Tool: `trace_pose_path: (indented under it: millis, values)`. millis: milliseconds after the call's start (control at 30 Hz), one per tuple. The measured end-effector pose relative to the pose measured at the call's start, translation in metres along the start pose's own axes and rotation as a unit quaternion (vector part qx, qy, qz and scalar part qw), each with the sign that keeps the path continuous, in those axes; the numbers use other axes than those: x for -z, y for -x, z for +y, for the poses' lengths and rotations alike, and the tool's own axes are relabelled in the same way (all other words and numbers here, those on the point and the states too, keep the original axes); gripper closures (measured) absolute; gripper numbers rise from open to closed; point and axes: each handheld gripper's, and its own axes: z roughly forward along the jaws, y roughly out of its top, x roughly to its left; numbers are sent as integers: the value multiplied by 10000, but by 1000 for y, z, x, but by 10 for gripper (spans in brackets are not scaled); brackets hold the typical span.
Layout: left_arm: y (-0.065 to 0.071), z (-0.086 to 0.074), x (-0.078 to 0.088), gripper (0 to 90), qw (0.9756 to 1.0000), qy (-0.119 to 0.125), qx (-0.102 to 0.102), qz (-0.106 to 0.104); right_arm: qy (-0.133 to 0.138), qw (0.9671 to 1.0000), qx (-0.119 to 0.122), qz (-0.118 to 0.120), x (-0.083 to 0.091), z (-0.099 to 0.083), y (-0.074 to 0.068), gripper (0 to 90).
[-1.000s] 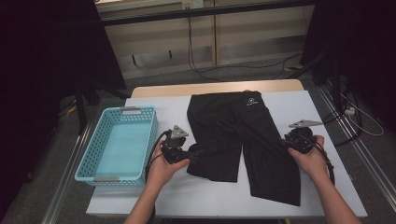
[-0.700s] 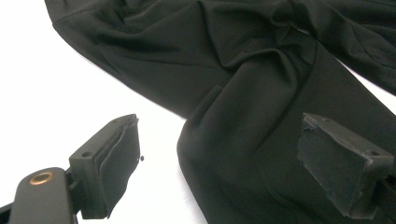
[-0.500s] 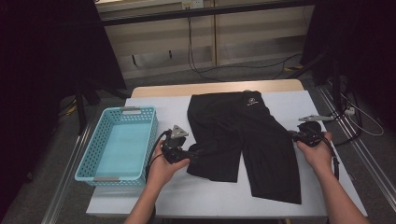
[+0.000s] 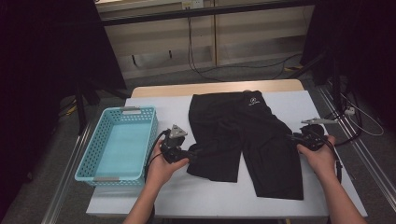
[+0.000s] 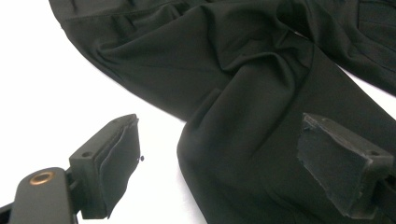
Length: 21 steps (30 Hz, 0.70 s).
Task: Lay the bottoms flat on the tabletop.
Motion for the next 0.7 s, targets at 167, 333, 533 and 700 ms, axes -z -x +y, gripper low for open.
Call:
trace_pose_path:
  millis: [167,333,533,700]
  values:
    - [1,2,4,138,10000,49,-15,6,-198,9993,287,96,19,-19,-8,628]
    - [3,3,5,138,9999,91,-47,6,-330,9986,292,293,32,-38,-10,796]
    - [4,4,3,138,10000,76,-50,-19,-352,9979,257,477,40,-40,2,899]
    - [5,5,1,138,9999,47,-76,-59,-176,9994,305,-39,41,-29,23,787]
